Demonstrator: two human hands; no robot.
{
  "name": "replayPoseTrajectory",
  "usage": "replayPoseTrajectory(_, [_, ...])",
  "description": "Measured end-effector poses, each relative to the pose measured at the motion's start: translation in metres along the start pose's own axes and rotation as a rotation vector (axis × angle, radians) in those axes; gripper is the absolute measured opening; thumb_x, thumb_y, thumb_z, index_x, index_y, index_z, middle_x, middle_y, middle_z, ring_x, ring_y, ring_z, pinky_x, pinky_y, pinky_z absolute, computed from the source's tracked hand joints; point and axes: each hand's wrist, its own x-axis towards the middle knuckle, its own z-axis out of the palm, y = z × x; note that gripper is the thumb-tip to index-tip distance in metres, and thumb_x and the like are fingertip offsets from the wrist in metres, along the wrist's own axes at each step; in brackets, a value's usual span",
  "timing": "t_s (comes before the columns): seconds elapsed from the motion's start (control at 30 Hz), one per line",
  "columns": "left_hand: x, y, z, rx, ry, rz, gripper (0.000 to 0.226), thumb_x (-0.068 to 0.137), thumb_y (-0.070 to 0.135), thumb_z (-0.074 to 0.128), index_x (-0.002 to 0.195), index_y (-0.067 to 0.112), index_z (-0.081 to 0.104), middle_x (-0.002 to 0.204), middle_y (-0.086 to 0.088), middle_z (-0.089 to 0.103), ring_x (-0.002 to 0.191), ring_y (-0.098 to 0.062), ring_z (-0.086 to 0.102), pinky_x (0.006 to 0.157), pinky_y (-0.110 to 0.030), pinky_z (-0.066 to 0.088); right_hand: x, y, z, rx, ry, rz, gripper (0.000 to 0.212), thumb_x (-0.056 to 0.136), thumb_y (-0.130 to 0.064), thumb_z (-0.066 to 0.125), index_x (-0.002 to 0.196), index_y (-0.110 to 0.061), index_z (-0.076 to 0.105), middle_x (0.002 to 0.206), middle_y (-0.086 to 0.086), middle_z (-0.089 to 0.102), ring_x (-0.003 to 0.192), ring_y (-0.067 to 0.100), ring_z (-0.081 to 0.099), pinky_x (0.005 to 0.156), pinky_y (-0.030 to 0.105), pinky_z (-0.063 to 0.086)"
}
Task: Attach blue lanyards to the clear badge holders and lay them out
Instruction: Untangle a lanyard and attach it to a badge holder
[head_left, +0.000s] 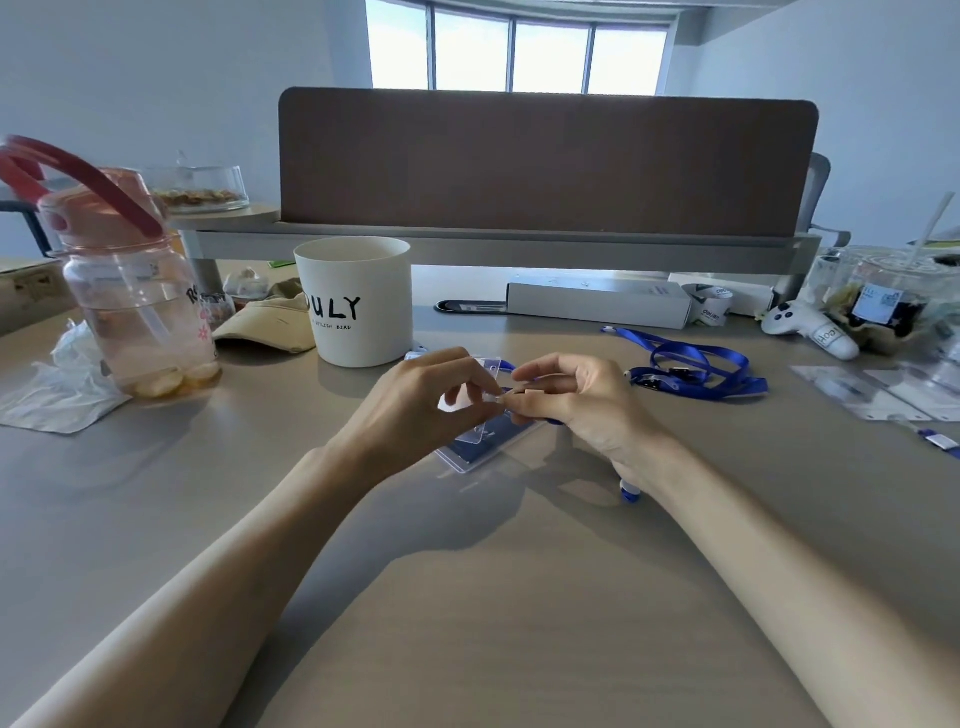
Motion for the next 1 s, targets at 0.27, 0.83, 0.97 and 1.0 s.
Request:
replayPoseTrajectory(0.27, [-0.002, 0.002, 0.000, 0.005, 0.070, -0.026, 0.007, 0.083, 0.020, 0.071, 0.090, 0.017, 0.072, 0.074, 0.012, 0.062, 0.063, -0.013, 0.054, 0.054, -0.018, 0.043, -0.001, -0.004, 0.004, -0.043, 0.064, -0.112, 0.032, 0.078, -0.005, 0.079, 0.086, -0.013, 0.049, 0.087, 0.007, 0.077, 0.083, 0.022, 0.074, 0.075, 0.029, 0.056])
replayPoseTrajectory(0.83, [-0.001, 0.010, 0.000, -0.171, 0.131, -0.137, 0.018, 0.074, 0.033, 0.074, 0.084, 0.019, 0.068, 0.079, 0.026, 0.061, 0.071, -0.008, 0.060, 0.059, -0.007, 0.044, 0.000, -0.002, -0.002, -0.117, 0.038, -0.223, 0.048, 0.081, -0.009, 0.077, 0.073, -0.019, 0.031, 0.092, 0.024, 0.072, 0.081, 0.017, 0.073, 0.073, 0.043, 0.054])
replayPoseTrajectory(0.97, [-0.003, 0.010, 0.002, -0.215, 0.098, -0.161, 0.009, 0.081, 0.025, 0.073, 0.085, 0.018, 0.073, 0.074, 0.021, 0.065, 0.066, -0.008, 0.057, 0.056, -0.009, 0.039, -0.001, -0.004, -0.002, -0.114, 0.023, -0.218, 0.050, 0.081, -0.002, 0.075, 0.070, -0.017, 0.028, 0.086, 0.017, 0.074, 0.062, 0.001, 0.064, 0.058, 0.018, 0.042])
replayPoseTrajectory(1.0, [-0.003, 0.011, 0.002, -0.240, 0.084, -0.172, 0.007, 0.082, 0.021, 0.072, 0.087, 0.016, 0.074, 0.073, 0.018, 0.065, 0.065, -0.007, 0.055, 0.054, -0.008, 0.037, -0.002, -0.006, -0.002, -0.110, 0.021, -0.220, 0.051, 0.081, 0.000, 0.075, 0.070, -0.017, 0.028, 0.086, 0.018, 0.073, 0.058, -0.001, 0.061, 0.056, 0.015, 0.040])
